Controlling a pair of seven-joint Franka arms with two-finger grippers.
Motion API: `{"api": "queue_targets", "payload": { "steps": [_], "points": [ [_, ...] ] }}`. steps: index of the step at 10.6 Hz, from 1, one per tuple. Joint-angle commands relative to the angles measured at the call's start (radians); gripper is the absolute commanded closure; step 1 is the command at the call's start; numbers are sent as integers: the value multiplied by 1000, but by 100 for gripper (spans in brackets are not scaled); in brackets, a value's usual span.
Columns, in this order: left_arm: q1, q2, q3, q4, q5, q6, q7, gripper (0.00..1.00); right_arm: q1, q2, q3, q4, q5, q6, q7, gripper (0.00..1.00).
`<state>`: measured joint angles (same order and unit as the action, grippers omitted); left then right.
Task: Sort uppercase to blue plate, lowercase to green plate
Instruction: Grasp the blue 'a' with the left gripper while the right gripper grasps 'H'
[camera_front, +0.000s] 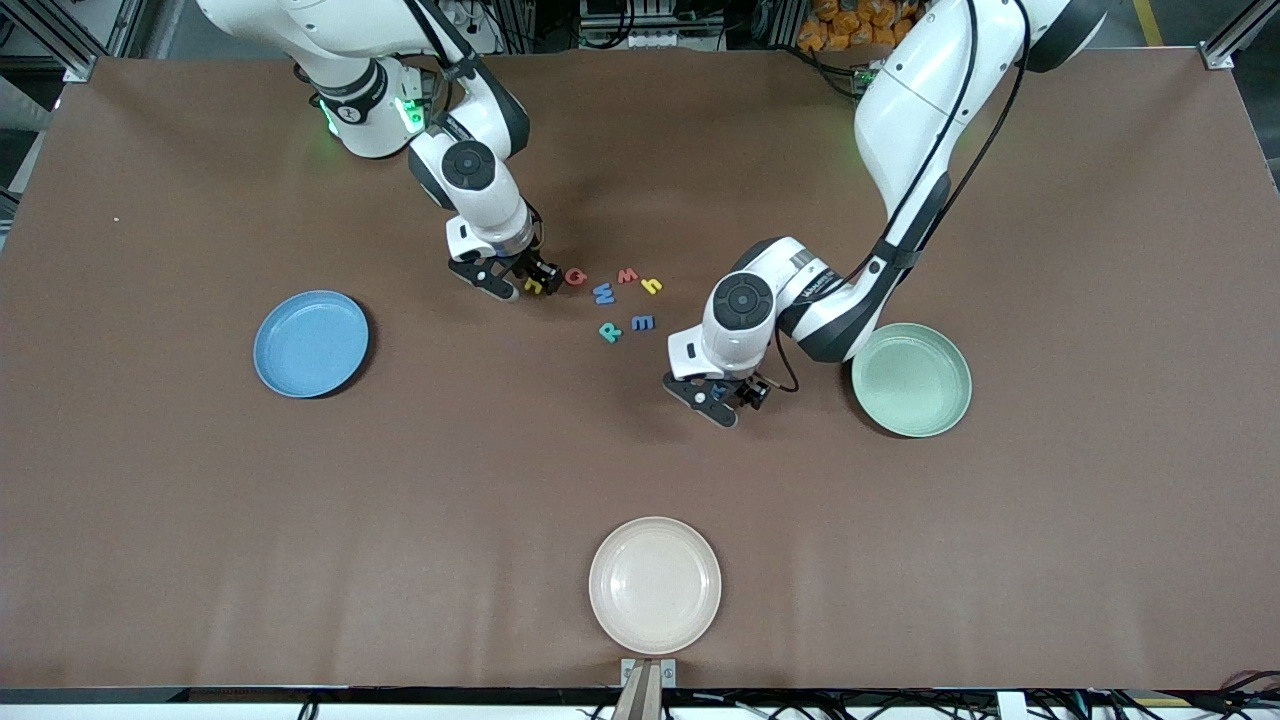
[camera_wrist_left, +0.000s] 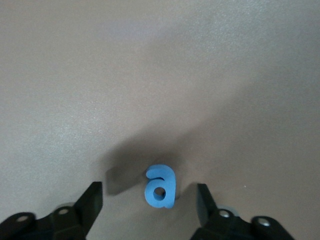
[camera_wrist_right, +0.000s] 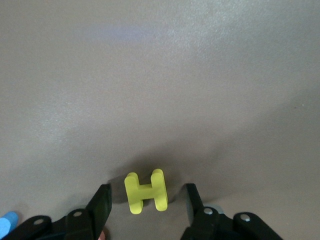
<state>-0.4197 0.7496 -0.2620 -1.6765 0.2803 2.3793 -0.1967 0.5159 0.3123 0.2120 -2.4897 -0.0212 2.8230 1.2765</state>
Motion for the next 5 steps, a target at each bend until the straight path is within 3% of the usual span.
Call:
{"api": "queue_targets", "payload": {
  "steps": [1, 2, 3, 5],
  "points": [
    [-5, 14, 1, 6, 33, 27, -38, 28, -24, 10, 26, 5, -5, 4, 11, 43],
    [-5, 16, 1, 6, 34, 31, -38, 33, -27, 10, 26, 6, -9, 4, 1, 43],
    [-5, 16, 1, 6, 34, 35, -36, 46, -30, 10, 26, 11, -12, 4, 3, 46],
    [-2, 8, 1, 6, 33, 35, -38, 100, -31, 8, 26, 14, -19, 4, 1, 50]
  ]
}}
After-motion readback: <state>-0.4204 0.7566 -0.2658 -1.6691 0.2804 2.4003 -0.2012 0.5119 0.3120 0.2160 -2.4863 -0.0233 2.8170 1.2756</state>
